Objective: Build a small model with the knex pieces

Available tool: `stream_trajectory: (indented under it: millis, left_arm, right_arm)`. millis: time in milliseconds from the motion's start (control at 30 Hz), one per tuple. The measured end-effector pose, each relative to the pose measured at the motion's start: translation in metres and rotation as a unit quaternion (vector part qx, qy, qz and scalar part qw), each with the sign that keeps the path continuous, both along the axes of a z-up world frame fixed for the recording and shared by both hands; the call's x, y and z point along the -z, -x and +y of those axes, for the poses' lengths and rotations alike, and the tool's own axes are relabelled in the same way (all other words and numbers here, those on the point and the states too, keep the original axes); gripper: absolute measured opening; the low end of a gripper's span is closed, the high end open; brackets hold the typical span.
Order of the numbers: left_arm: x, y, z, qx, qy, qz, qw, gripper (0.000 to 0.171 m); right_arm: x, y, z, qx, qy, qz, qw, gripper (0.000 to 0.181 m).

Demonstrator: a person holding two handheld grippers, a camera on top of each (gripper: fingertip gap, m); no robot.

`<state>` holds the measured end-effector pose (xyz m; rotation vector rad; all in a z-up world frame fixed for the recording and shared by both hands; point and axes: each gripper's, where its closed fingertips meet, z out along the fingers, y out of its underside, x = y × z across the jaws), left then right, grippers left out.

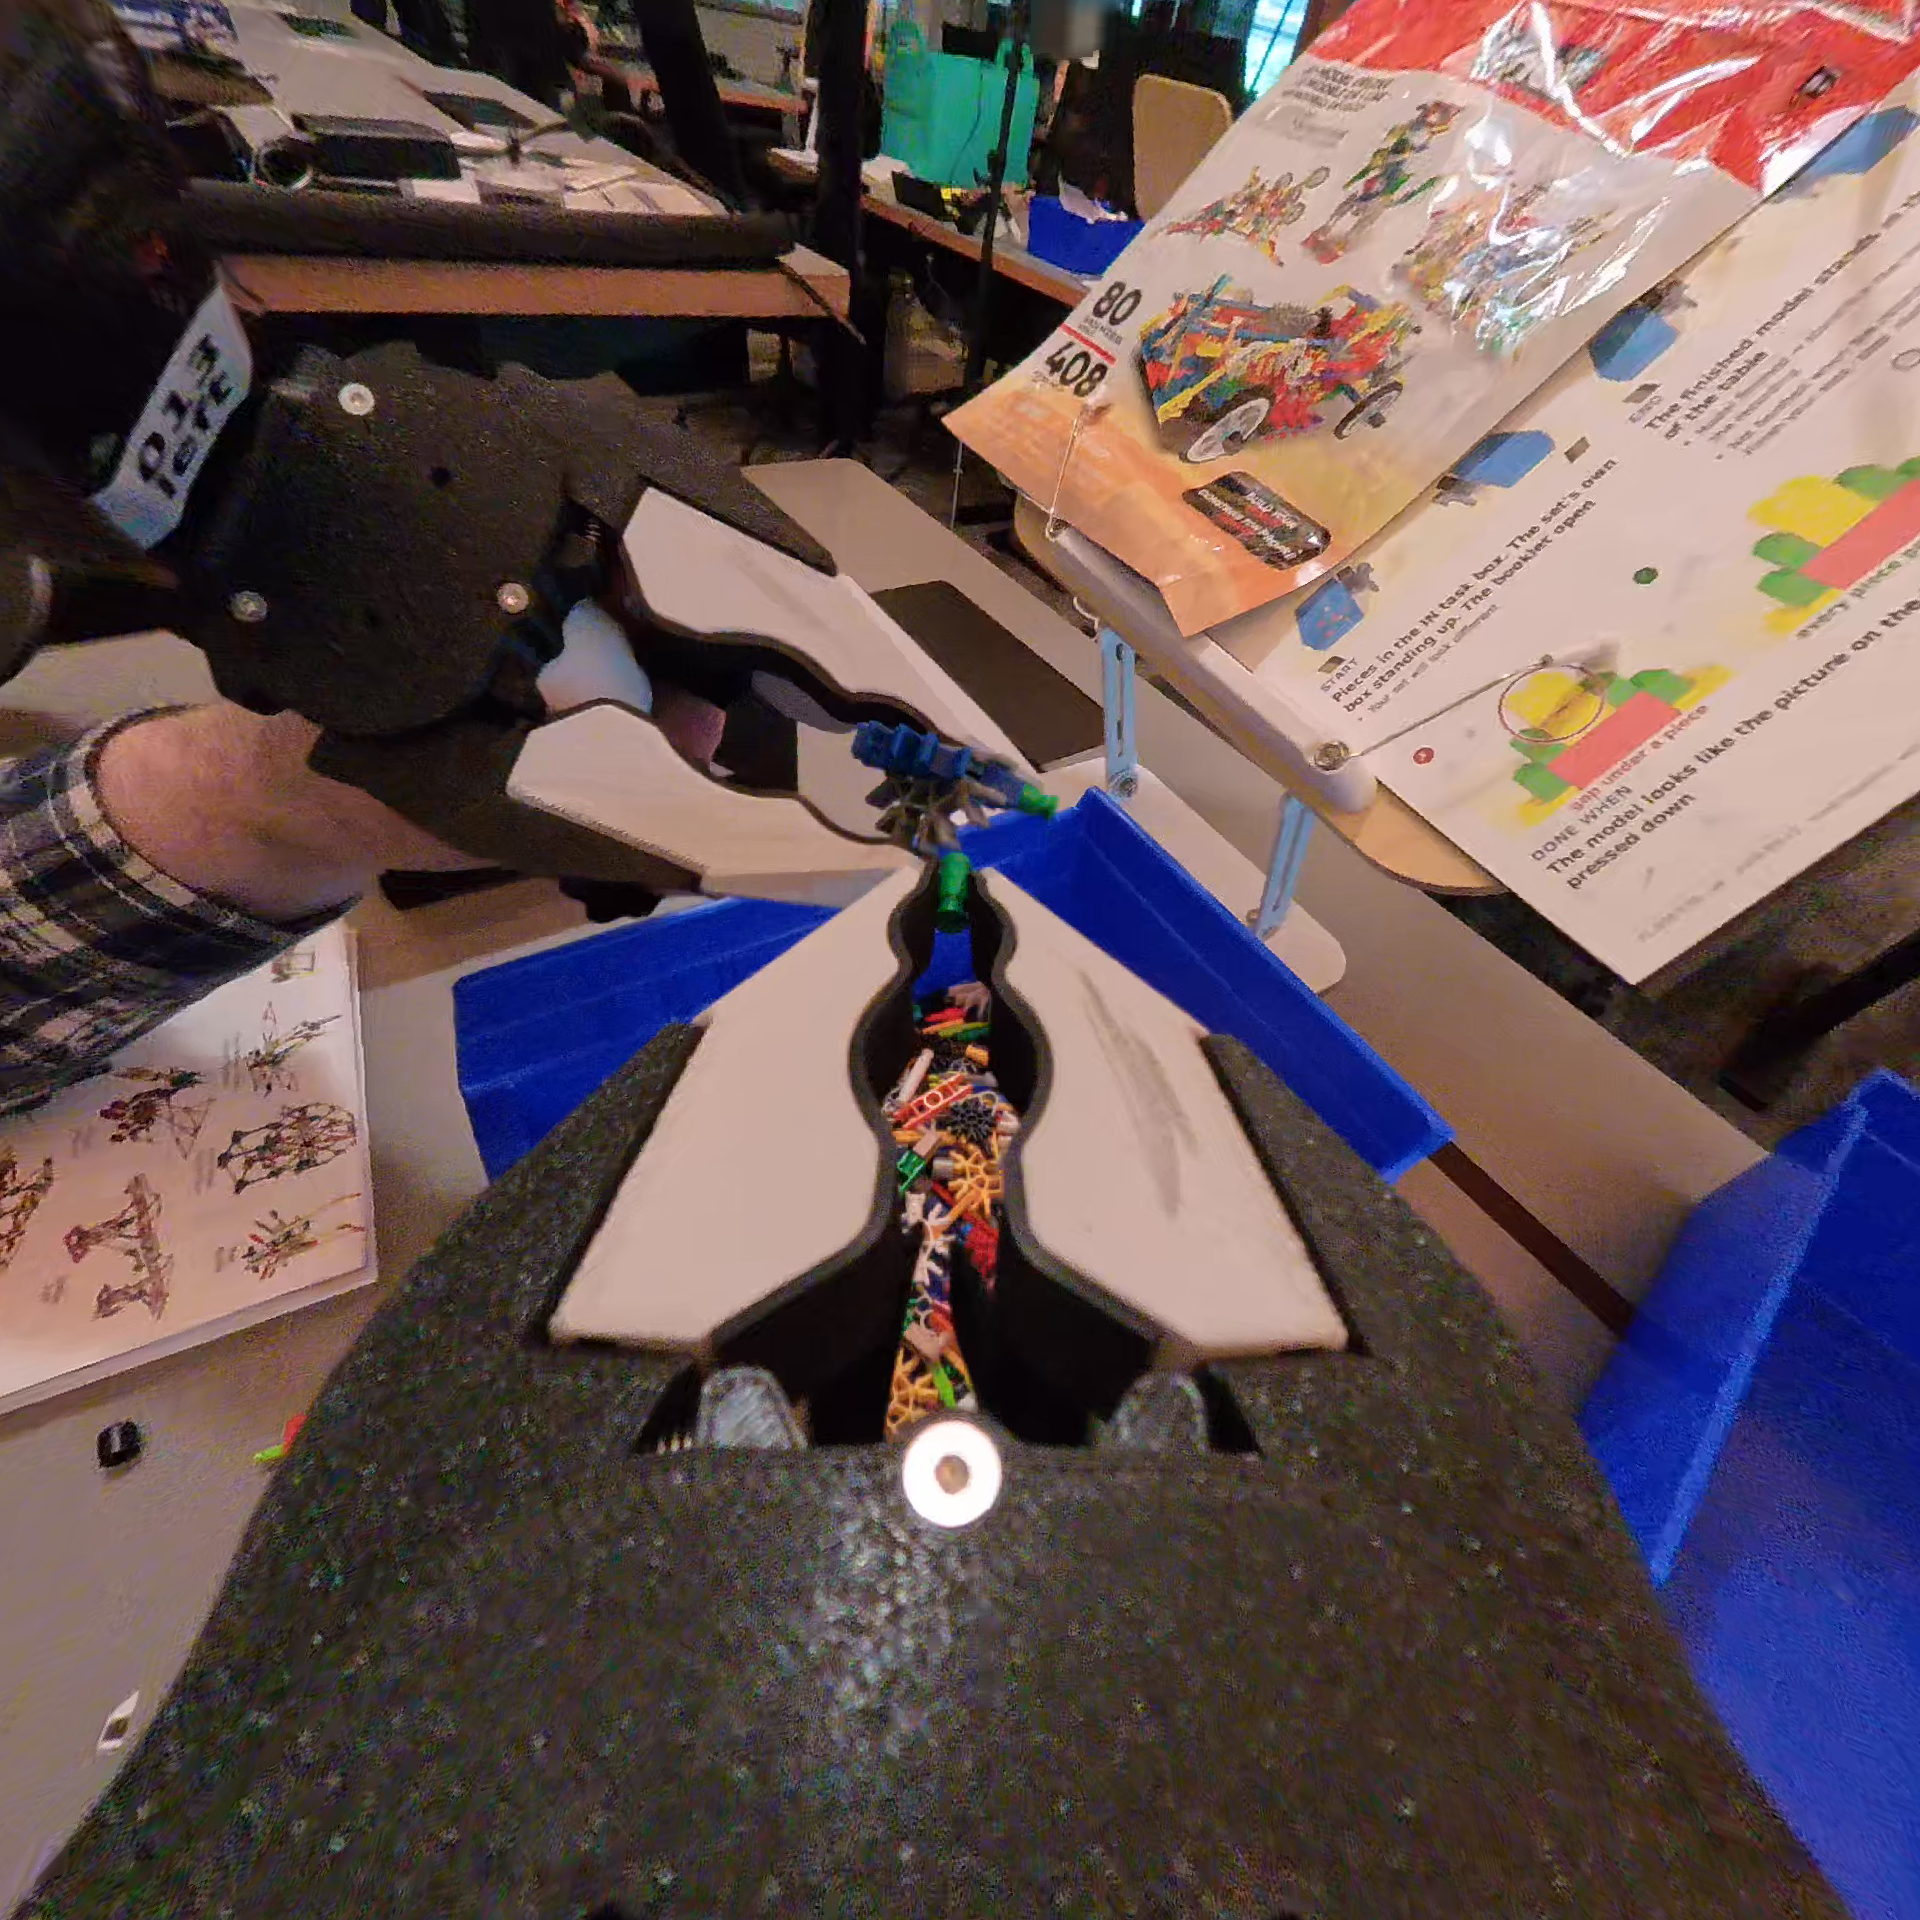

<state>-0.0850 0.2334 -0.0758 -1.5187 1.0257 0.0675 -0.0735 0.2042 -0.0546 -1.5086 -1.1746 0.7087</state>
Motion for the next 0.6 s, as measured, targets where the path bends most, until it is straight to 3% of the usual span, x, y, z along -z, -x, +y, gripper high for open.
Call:
stream_trajectory:
  millis: [100, 200, 233, 333, 400, 467, 567, 600]
  left_arm:
    - [-0.004, 0.015, 0.002, 0.002, 0.021, -0.029, 0.999, 0.022]
    - [-0.013, 0.017, -0.004, 0.036, 0.048, -0.088, 0.994, 0.022]
    - [-0.014, 0.016, -0.007, 0.050, 0.058, -0.099, 0.992, 0.023]
    - [-0.011, 0.018, -0.008, 0.062, 0.075, -0.106, 0.990, 0.022]
    - [-0.009, 0.014, -0.013, 0.084, 0.087, -0.106, 0.987, 0.022]
    - [-0.011, 0.011, -0.016, 0.097, 0.094, -0.118, 0.984, 0.022]
    - [-0.005, 0.009, -0.017, 0.105, 0.103, -0.112, 0.983, 0.023]
    - [-0.003, 0.007, -0.017, 0.107, 0.109, -0.110, 0.982, 0.023]
  right_arm:
    - [0.001, -0.007, 0.007, 0.029, -0.013, -0.017, 0.999, 0.004]
    - [0.034, -0.008, 0.017, 0.036, 0.021, -0.080, 0.996, 0.007]
    - [0.045, -0.007, 0.019, 0.037, 0.032, -0.096, 0.994, 0.015]
    - [0.068, -0.006, 0.025, 0.040, 0.045, -0.132, 0.989, 0.025]
    - [0.069, -0.004, 0.024, 0.033, 0.055, -0.121, 0.991, 0.030]
    - [0.065, -0.003, 0.018, 0.011, 0.061, -0.108, 0.992, 0.005]
    - [0.071, -0.004, 0.017, 0.007, 0.057, -0.130, 0.990, 0.006]
    - [0.074, -0.003, 0.017, 0.007, 0.056, -0.138, 0.989, 0.021]
